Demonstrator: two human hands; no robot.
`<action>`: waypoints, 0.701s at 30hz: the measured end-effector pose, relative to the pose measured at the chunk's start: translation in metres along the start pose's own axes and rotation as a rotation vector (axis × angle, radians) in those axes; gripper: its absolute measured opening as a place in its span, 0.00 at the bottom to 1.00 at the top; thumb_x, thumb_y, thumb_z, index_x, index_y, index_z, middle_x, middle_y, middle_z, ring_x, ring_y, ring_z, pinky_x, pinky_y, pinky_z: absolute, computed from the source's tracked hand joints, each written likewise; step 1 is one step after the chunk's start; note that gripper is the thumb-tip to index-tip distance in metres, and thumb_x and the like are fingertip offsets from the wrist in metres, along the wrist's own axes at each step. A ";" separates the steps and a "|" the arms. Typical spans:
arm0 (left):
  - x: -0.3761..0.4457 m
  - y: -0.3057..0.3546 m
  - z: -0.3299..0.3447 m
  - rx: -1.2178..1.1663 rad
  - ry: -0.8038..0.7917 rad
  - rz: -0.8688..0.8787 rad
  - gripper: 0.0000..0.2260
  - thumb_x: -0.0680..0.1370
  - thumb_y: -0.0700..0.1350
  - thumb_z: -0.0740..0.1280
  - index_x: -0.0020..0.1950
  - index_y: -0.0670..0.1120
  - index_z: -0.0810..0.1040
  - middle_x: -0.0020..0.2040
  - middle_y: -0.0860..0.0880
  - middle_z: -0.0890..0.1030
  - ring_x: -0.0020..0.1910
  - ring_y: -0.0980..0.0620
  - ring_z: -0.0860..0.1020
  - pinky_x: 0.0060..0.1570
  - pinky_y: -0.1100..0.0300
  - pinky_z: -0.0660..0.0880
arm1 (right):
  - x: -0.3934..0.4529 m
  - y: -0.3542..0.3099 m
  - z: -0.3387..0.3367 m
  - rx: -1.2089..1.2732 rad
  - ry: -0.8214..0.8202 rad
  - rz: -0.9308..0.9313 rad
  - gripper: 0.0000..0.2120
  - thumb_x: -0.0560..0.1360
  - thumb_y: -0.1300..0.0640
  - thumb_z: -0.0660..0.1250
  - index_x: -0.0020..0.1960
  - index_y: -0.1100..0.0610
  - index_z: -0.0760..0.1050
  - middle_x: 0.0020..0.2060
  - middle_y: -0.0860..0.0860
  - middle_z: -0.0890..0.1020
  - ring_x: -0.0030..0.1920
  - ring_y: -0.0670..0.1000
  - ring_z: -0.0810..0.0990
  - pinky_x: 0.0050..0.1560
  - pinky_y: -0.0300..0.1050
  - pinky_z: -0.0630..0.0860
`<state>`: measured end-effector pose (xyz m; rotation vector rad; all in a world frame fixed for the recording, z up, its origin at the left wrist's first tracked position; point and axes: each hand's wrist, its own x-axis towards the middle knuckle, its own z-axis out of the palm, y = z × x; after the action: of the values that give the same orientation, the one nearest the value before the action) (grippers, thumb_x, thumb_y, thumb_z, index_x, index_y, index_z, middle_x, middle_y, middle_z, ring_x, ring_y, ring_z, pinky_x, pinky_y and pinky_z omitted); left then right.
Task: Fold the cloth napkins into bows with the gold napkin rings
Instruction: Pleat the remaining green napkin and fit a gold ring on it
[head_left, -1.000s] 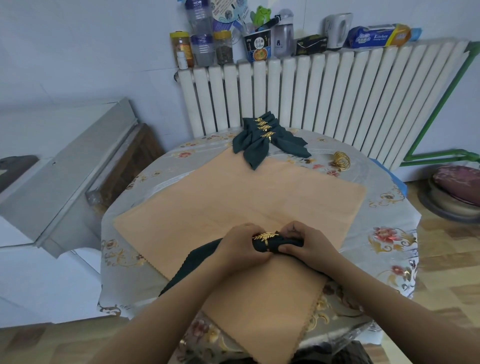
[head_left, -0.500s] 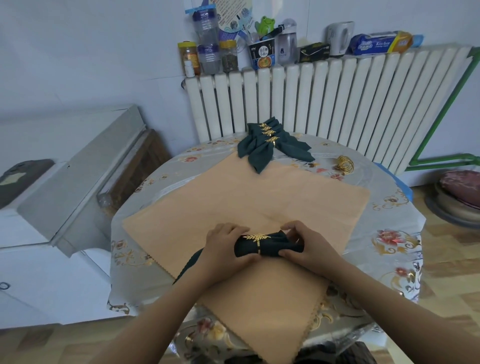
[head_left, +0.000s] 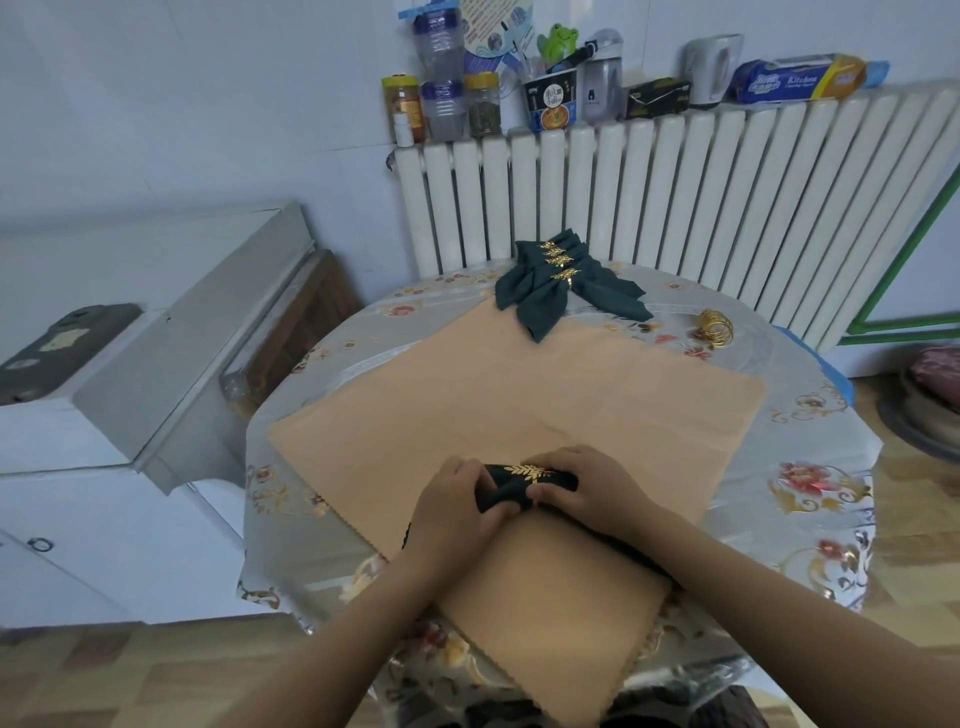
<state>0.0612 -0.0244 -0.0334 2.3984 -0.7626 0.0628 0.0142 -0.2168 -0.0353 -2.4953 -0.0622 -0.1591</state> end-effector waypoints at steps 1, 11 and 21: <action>-0.002 -0.001 -0.001 -0.002 -0.011 0.014 0.11 0.70 0.49 0.73 0.40 0.49 0.71 0.43 0.51 0.74 0.42 0.52 0.72 0.41 0.61 0.67 | -0.001 -0.001 0.003 0.013 0.024 0.005 0.21 0.72 0.42 0.63 0.62 0.48 0.77 0.54 0.47 0.81 0.56 0.48 0.74 0.56 0.40 0.68; -0.008 0.002 -0.006 0.132 -0.181 0.170 0.11 0.71 0.49 0.71 0.36 0.50 0.70 0.48 0.50 0.78 0.50 0.49 0.72 0.47 0.60 0.66 | 0.003 -0.012 0.011 0.083 0.126 0.135 0.14 0.72 0.42 0.68 0.57 0.42 0.79 0.43 0.43 0.75 0.49 0.46 0.76 0.51 0.40 0.70; 0.010 -0.008 0.005 -0.092 0.004 0.106 0.12 0.71 0.54 0.71 0.43 0.48 0.73 0.48 0.50 0.73 0.52 0.52 0.69 0.53 0.70 0.61 | -0.031 -0.006 0.011 0.139 0.315 0.206 0.21 0.76 0.50 0.66 0.66 0.56 0.69 0.56 0.48 0.68 0.57 0.44 0.68 0.60 0.37 0.66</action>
<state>0.0728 -0.0272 -0.0400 2.2695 -0.8719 0.0744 -0.0162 -0.2061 -0.0448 -2.2919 0.3024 -0.4424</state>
